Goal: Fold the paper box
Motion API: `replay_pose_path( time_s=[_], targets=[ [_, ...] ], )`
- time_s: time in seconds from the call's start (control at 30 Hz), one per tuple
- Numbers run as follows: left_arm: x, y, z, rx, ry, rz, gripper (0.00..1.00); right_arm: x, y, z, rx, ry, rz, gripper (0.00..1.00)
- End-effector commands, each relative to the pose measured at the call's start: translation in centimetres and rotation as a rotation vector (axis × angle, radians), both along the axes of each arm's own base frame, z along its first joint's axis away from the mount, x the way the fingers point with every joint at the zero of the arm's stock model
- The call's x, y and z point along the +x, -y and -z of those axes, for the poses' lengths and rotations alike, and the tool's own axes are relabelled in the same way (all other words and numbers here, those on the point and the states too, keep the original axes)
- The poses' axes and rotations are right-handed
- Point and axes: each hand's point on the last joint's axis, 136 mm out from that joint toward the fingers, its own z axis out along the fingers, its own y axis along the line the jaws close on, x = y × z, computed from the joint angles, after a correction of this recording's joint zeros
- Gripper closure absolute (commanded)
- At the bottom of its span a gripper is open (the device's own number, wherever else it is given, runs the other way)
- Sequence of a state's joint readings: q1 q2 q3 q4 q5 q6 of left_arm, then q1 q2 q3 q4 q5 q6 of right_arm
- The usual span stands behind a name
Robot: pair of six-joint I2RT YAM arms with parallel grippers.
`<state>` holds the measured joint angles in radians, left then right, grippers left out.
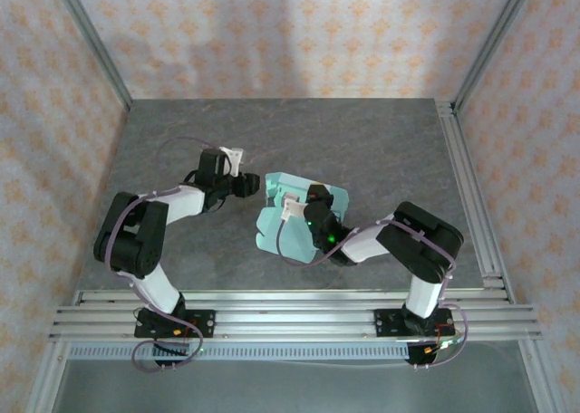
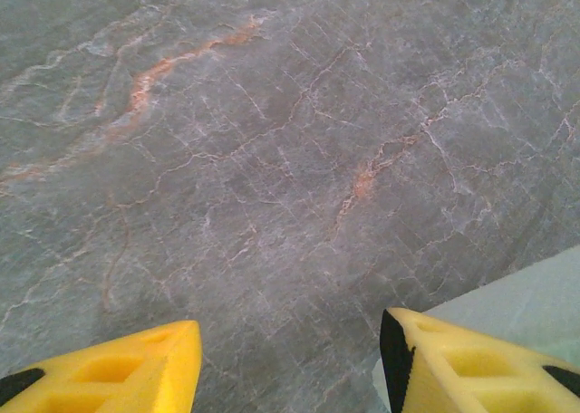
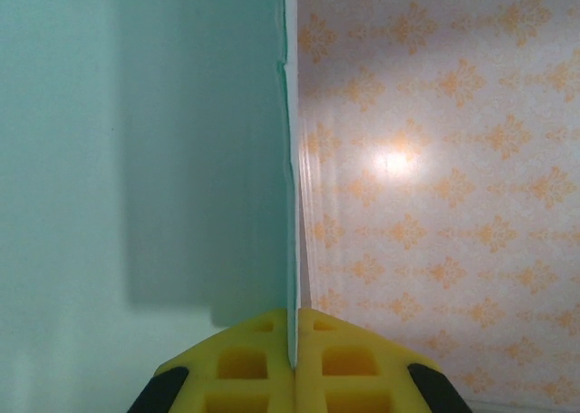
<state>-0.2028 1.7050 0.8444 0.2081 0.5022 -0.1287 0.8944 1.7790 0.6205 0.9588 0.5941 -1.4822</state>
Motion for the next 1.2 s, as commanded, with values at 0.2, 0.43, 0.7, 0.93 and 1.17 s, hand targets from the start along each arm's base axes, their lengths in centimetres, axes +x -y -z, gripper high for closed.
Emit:
replay_pose_path(
  time_s=[0.2,0.43,0.7,0.93,1.17],
  targets=[
    [0.7,3.5,-0.2,-0.041,-0.018,0.118,0.44,-0.5,0.7,-0.4,0.017,0.000,0.030,1.00],
    [-0.4,4.1,0.3,-0.064,-0.017,0.165,0.43,-0.4,0.4,-0.1,0.013,-0.005,0.028,1.00],
    [-1.9,6.0,0.7,-0.082,0.001,0.244,0.41,-0.2,0.1,0.0,0.020,-0.007,0.024,1.00],
    [-2.3,6.3,1.0,-0.080,0.020,0.253,0.40,-0.2,0.1,0.2,0.016,-0.012,0.023,1.00],
    [-3.0,6.8,1.5,-0.089,0.025,0.269,0.39,0.0,-0.2,0.3,0.017,-0.015,0.018,1.00]
  ],
)
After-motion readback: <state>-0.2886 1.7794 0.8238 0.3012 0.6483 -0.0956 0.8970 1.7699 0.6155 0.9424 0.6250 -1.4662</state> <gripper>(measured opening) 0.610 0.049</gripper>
